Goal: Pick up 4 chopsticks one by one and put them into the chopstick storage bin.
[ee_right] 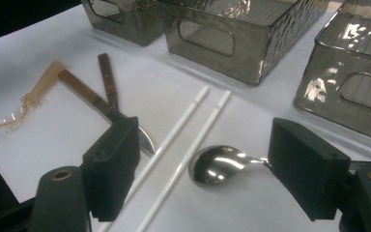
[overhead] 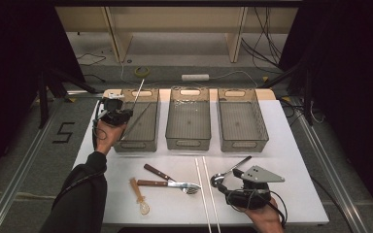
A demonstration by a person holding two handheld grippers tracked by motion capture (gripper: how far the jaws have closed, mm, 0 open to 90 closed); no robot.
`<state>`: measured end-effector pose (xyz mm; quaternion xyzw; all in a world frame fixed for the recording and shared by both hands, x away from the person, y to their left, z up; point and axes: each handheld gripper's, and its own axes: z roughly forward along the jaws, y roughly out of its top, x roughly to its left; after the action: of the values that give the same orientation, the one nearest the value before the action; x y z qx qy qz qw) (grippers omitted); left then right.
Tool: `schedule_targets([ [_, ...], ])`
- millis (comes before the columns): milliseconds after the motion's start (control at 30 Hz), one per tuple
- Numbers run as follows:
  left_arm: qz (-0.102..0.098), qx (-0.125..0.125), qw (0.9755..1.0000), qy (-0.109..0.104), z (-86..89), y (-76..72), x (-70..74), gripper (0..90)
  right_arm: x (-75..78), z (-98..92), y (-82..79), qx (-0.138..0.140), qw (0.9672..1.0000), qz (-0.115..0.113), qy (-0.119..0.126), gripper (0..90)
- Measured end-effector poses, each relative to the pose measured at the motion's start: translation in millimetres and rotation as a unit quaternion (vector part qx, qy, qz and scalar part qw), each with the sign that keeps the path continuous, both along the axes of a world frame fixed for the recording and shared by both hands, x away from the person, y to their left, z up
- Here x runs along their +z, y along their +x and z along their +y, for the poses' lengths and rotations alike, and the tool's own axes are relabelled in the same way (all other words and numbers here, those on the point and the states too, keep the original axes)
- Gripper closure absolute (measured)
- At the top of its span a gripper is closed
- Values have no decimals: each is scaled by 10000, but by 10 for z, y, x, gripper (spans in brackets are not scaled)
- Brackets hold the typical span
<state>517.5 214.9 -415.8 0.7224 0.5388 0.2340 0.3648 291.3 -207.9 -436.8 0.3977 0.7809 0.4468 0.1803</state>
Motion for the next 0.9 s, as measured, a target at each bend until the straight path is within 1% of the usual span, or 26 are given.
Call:
schedule_targets([
  [100, 11, 38, 9999, -113, 4, -5, -46, 833, -6, 6, 4, 31, 10000, 24, -47, 287],
  [167, 0, 87, 9999, -137, 7, -10, -69, 812, -11, 14, 5, 17, 10000, 52, -77, 289],
  [267, 23, 114, 9996, -273, 19, -32, -67, 742, -23, 26, 7, -8, 9998, 107, -183, 307],
  [333, -24, 107, 9992, -384, 18, -72, -35, 697, -35, 40, 6, -27, 9996, 191, -222, 332],
  [367, -23, 55, 9992, -401, 16, -100, -11, 667, -41, 49, 5, -21, 9994, 231, -258, 346],
  [400, -54, 26, 9989, -468, 11, -136, 13, 643, -50, 61, 4, -36, 9992, 258, -297, 357],
  [433, -62, 0, 9987, -507, 1, -172, 36, 623, -60, 72, 2, -48, 9990, 295, -342, 370],
  [467, -23, -39, 9986, -526, -3, -209, 63, 589, -71, 86, 0, -72, 9987, 348, -370, 383],
  [500, -15, -54, 9981, -610, -8, -250, 89, 546, -83, 99, -3, -94, 9984, 381, -396, 393],
  [533, 9, -119, 9977, -669, -16, -293, 112, 516, -91, 109, -8, -91, 9982, 423, -415, 409],
  [567, 43, -195, 9975, -682, -26, -341, 134, 490, -101, 122, -12, -118, 9980, 448, -430, 418],
  [600, 20, -212, 9972, -710, -42, -399, 151, 459, -109, 136, -17, -135, 9978, 494, -433, 426],
  [667, -8, -377, 9970, -682, -86, -522, 169, 410, -126, 166, -26, -131, 9971, 560, -491, 450],
  [700, -52, -408, 9965, -730, -99, -588, 179, 388, -136, 184, -31, -126, 9969, 576, -518, 460],
  [733, -94, -426, 9960, -777, -108, -646, 189, 375, -147, 204, -34, -113, 9966, 597, -558, 473],
  [767, -50, -509, 9958, -753, -128, -689, 202, 367, -160, 227, -38, -94, 9962, 629, -588, 488],
  [800, -110, -529, 9960, -719, -152, -752, 212, 347, -170, 250, -43, -87, 9961, 631, -613, 505],
  [833, -202, -581, 9956, -713, -177, -835, 210, 335, -182, 269, -49, -86, 9959, 629, -644, 523],
  [867, -191, -704, 9949, -704, -199, -904, 205, 328, -198, 291, -53, -89, 9956, 658, -665, 533],
  [900, -160, -768, 9943, -726, -225, -964, 202, 320, -217, 317, -54, -88, 9950, 721, -690, 545],
])
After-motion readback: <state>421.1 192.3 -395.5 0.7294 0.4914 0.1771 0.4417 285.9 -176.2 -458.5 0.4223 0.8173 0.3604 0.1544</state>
